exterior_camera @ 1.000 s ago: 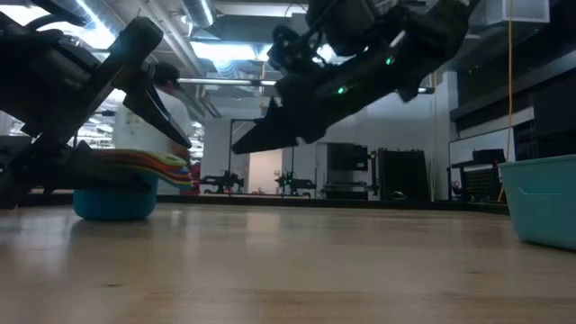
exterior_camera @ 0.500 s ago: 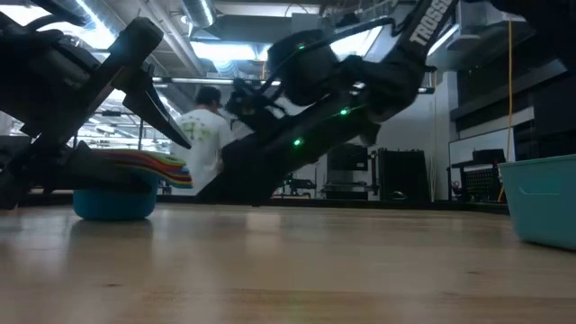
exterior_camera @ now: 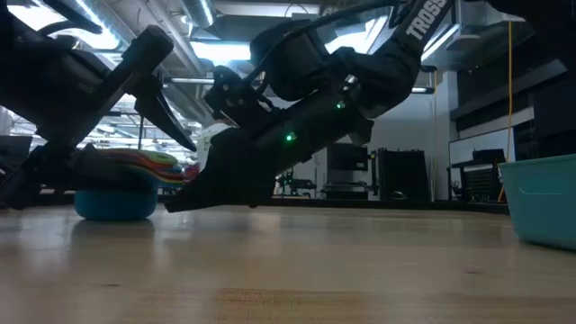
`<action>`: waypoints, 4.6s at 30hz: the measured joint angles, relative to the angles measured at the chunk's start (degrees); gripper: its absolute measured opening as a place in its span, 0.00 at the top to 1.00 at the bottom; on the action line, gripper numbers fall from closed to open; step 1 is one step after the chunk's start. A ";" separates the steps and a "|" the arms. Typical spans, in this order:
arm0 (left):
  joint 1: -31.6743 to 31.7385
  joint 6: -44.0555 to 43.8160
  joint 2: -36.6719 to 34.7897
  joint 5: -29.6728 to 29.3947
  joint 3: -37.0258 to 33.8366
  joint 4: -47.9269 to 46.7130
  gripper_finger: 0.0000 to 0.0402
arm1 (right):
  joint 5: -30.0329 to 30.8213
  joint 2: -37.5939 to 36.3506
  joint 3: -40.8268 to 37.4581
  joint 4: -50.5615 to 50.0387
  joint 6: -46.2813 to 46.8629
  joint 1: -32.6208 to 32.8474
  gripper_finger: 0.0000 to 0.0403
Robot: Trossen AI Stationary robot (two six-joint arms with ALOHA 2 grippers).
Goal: Nest measuring cups in basket
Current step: Put the stacked nesting measuring cups into the blue bin
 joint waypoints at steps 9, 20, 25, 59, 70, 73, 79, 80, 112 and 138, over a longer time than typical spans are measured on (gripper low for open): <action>0.43 0.02 0.00 0.11 0.00 0.01 0.32 | 0.01 0.00 0.02 1.53 -3.18 3.25 0.72; 0.45 0.00 0.00 1.44 0.00 0.01 0.32 | -0.09 0.00 0.02 2.12 -2.96 4.27 0.72; 0.45 0.05 0.00 1.44 0.00 0.01 0.32 | -0.33 0.00 0.02 3.65 -3.43 5.77 0.72; 0.34 5.03 0.00 1.49 0.00 -0.06 0.32 | -0.26 -8.88 -0.07 -6.01 -9.17 10.72 0.72; 1.15 5.05 0.00 1.49 0.00 0.49 0.32 | -0.23 -18.77 -0.05 -6.98 -10.58 13.32 0.72; 1.69 5.01 0.00 2.17 0.00 0.49 0.32 | -0.24 -18.78 -0.07 -7.40 -9.35 13.56 0.72; 3.02 4.92 0.00 4.44 0.02 0.49 0.32 | 0.80 -18.78 -0.07 -7.95 -9.31 14.31 0.72; 3.13 4.92 0.00 4.46 0.00 0.49 0.32 | 0.83 -18.78 -0.07 -7.49 -9.32 14.41 0.72; 3.16 4.92 0.00 4.46 0.02 0.40 0.55 | 12.97 -33.68 -0.70 -34.13 -9.25 18.25 0.72; 2.03 4.98 -0.02 4.39 0.02 0.39 0.71 | 24.83 -57.56 -40.43 -15.45 17.63 16.87 0.72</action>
